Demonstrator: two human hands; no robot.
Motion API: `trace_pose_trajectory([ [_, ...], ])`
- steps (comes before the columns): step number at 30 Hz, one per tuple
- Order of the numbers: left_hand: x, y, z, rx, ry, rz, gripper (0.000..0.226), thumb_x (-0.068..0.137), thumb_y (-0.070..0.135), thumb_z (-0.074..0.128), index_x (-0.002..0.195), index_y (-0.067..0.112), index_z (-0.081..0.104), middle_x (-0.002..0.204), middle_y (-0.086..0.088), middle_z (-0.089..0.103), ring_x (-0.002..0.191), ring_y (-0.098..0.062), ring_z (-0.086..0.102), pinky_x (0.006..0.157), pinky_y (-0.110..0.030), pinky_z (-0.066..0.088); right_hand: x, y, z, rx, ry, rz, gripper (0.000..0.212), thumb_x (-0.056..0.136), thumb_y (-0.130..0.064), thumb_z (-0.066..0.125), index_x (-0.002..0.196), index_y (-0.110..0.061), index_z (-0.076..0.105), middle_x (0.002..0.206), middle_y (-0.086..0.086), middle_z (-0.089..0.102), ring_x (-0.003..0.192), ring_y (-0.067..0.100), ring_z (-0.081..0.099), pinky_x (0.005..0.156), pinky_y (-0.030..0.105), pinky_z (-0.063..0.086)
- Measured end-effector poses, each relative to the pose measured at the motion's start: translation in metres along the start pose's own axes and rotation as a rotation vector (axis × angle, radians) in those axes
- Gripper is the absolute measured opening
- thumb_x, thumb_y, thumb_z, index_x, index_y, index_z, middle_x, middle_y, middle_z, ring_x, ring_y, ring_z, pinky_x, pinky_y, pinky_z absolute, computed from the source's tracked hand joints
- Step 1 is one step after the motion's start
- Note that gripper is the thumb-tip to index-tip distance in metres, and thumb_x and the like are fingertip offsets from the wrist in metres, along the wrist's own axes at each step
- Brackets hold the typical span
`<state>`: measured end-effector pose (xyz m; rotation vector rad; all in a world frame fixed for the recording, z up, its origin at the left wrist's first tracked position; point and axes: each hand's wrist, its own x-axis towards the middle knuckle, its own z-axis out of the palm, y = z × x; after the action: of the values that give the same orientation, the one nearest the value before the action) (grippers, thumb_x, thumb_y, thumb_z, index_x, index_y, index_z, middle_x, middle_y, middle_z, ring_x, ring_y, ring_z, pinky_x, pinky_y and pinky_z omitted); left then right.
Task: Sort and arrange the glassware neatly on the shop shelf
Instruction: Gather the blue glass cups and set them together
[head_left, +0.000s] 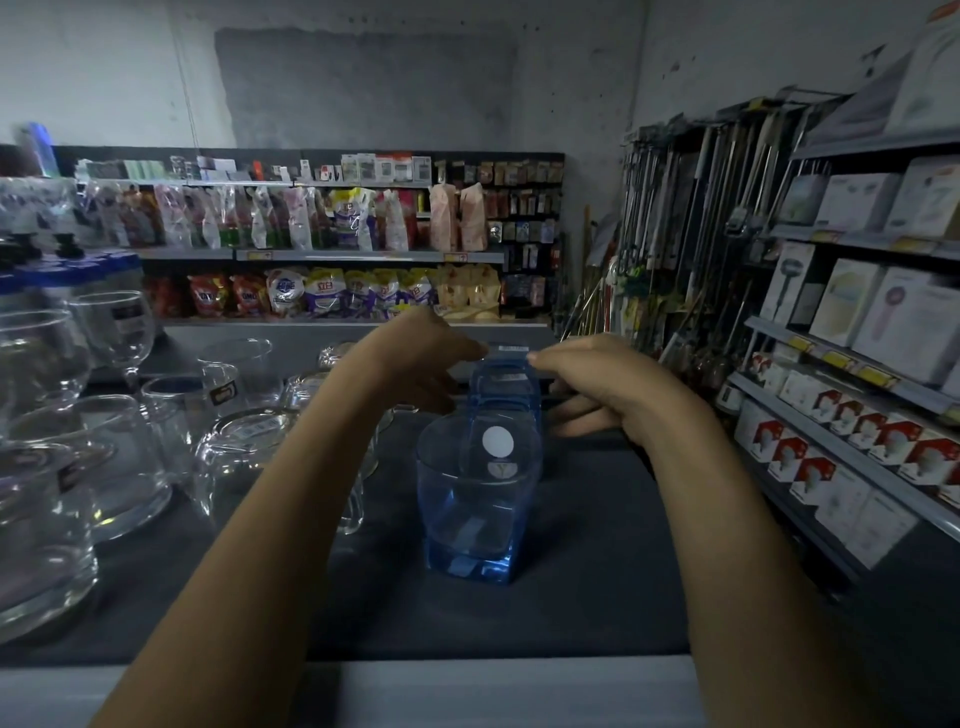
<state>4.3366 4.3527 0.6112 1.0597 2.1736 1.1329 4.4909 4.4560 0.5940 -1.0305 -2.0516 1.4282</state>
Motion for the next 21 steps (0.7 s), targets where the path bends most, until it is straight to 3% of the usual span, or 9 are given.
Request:
trace_pose_trajectory([
  [4, 0.002, 0.000, 0.009, 0.008, -0.018, -0.013, 0.020, 0.102, 0.022, 0.064, 0.111, 0.004, 0.065, 0.093, -0.015, 0.070, 0.072, -0.020, 0.070, 0.054, -0.028, 0.060, 0.002, 0.002, 0.005, 0.038, -0.007, 0.012, 0.017, 0.101, -0.020, 0.063, 0.114, -0.011, 0.067, 0.098, 0.015, 0.075, 0.085, 0.034, 0.077, 0.072, 0.045, 0.065],
  [7, 0.001, 0.000, 0.008, -0.003, -0.026, -0.011, 0.021, 0.103, 0.017, 0.061, 0.115, 0.001, 0.066, 0.099, -0.018, 0.072, 0.071, -0.019, 0.070, 0.051, -0.025, 0.058, 0.002, 0.002, 0.005, 0.056, 0.008, 0.001, 0.015, 0.100, -0.017, 0.063, 0.111, -0.010, 0.068, 0.099, 0.016, 0.075, 0.078, 0.031, 0.075, 0.068, 0.043, 0.065],
  [9, 0.003, -0.001, 0.008, 0.019, -0.022, 0.021, 0.021, 0.103, 0.013, 0.060, 0.120, 0.002, 0.065, 0.098, -0.014, 0.071, 0.074, -0.018, 0.070, 0.055, -0.023, 0.060, 0.002, 0.003, 0.005, 0.055, 0.016, -0.009, 0.012, 0.100, -0.017, 0.063, 0.108, -0.010, 0.069, 0.096, 0.014, 0.075, 0.075, 0.029, 0.074, 0.070, 0.043, 0.065],
  [12, 0.003, -0.002, 0.007, 0.004, -0.030, -0.002, 0.021, 0.103, 0.016, 0.060, 0.119, 0.004, 0.067, 0.104, -0.019, 0.072, 0.082, -0.025, 0.072, 0.070, -0.033, 0.063, 0.002, 0.003, 0.005, 0.060, 0.016, -0.013, 0.011, 0.099, -0.017, 0.064, 0.106, -0.010, 0.069, 0.091, 0.013, 0.075, 0.070, 0.027, 0.073, 0.072, 0.045, 0.065],
  [15, 0.004, -0.003, 0.004, -0.021, -0.053, -0.044, 0.029, 0.102, 0.023, 0.063, 0.120, 0.000, 0.065, 0.103, -0.020, 0.073, 0.080, -0.025, 0.072, 0.067, -0.033, 0.060, 0.001, 0.002, 0.006, 0.053, 0.010, -0.019, 0.010, 0.099, -0.019, 0.064, 0.104, -0.011, 0.069, 0.096, 0.014, 0.075, 0.075, 0.028, 0.073, 0.074, 0.046, 0.065],
  [20, 0.001, -0.004, -0.002, -0.042, -0.061, -0.068, 0.044, 0.095, 0.034, 0.072, 0.118, -0.002, 0.064, 0.104, -0.022, 0.073, 0.087, -0.030, 0.075, 0.075, -0.041, 0.064, -0.006, -0.003, 0.002, 0.062, 0.017, 0.001, 0.015, 0.095, -0.022, 0.070, 0.097, -0.007, 0.067, 0.086, 0.013, 0.076, 0.070, 0.026, 0.074, 0.067, 0.042, 0.065],
  [21, -0.001, -0.003, -0.004, -0.034, -0.070, -0.072, 0.046, 0.094, 0.036, 0.073, 0.116, -0.003, 0.064, 0.103, -0.022, 0.073, 0.085, -0.030, 0.075, 0.070, -0.039, 0.064, -0.006, -0.003, 0.001, 0.065, 0.015, -0.004, 0.014, 0.094, -0.020, 0.072, 0.095, -0.008, 0.066, 0.086, 0.011, 0.075, 0.070, 0.025, 0.074, 0.066, 0.041, 0.065],
])
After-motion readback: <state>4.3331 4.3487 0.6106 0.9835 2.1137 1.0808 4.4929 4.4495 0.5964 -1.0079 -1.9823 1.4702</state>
